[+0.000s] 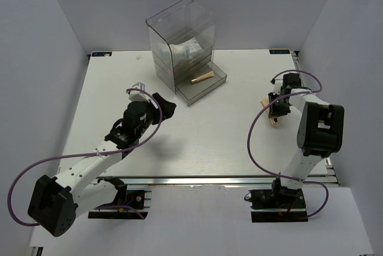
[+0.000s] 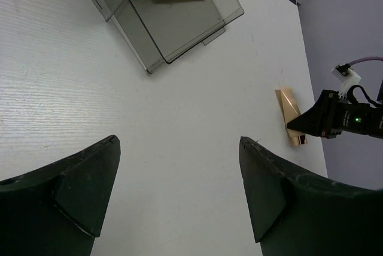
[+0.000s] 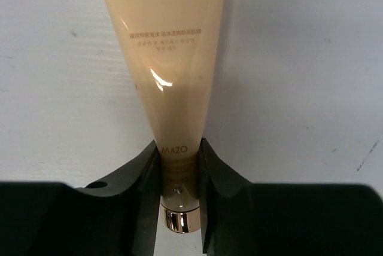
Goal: Organize the makeup
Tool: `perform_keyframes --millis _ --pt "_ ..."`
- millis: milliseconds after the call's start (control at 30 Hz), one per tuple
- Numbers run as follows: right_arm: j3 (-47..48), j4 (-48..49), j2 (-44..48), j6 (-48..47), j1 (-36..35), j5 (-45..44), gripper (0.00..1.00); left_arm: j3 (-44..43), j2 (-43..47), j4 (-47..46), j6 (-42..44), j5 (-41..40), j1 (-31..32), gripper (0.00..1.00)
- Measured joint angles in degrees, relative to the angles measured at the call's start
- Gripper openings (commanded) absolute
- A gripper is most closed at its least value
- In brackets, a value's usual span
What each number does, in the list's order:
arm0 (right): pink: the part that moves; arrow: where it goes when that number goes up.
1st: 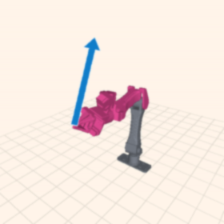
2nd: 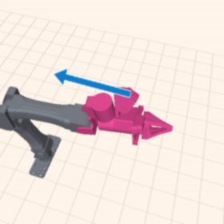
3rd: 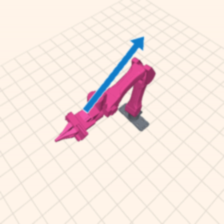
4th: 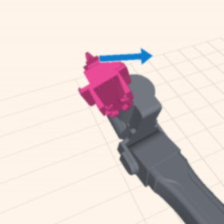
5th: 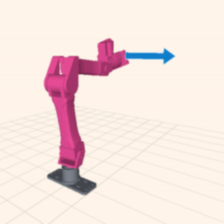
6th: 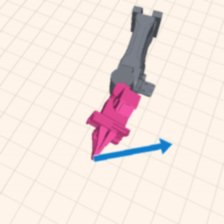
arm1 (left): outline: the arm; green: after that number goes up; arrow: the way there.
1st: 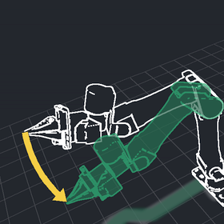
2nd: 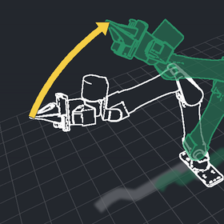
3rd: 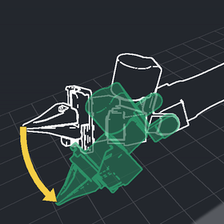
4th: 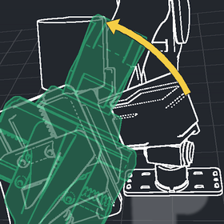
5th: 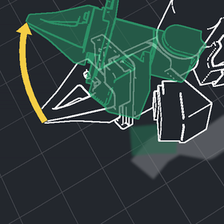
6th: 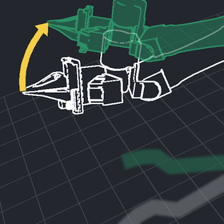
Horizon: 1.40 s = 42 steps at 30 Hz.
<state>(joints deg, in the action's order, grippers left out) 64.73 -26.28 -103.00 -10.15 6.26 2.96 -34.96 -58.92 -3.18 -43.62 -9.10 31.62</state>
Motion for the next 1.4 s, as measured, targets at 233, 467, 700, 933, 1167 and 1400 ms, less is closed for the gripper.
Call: perform_keyframes --millis 233,467,700,933,1167,1400 --pt "2.0 2.5 0.8 -8.6 -12.2 6.0 0.2 0.0 0.0 0.3 0.2 -0.5 -0.4 0.89" --pt "18.9 6.7 -2.2 -22.1 -26.1 8.8 0.24 0.0 0.9 2.2 0.3 -1.4 -0.5 0.89" --pt "31.7 9.7 -10.9 -46.1 -32.3 9.6 0.28 0.3 5.6 3.7 -0.2 -3.1 -0.8 0.89" --pt "32.0 11.3 -17.2 -61.1 -35.5 8.7 0.46 1.0 8.5 5.8 -0.6 -4.7 -0.8 0.9" --pt "32.0 14.6 -18.9 -65.5 -35.7 7.4 0.72 1.9 9.0 6.6 -1.0 -5.3 -0.8 0.89" --pt "32.3 18.1 -18.7 -61.1 -35.5 7.4 0.07 1.9 8.8 6.6 -1.0 -5.3 -0.8 0.82"
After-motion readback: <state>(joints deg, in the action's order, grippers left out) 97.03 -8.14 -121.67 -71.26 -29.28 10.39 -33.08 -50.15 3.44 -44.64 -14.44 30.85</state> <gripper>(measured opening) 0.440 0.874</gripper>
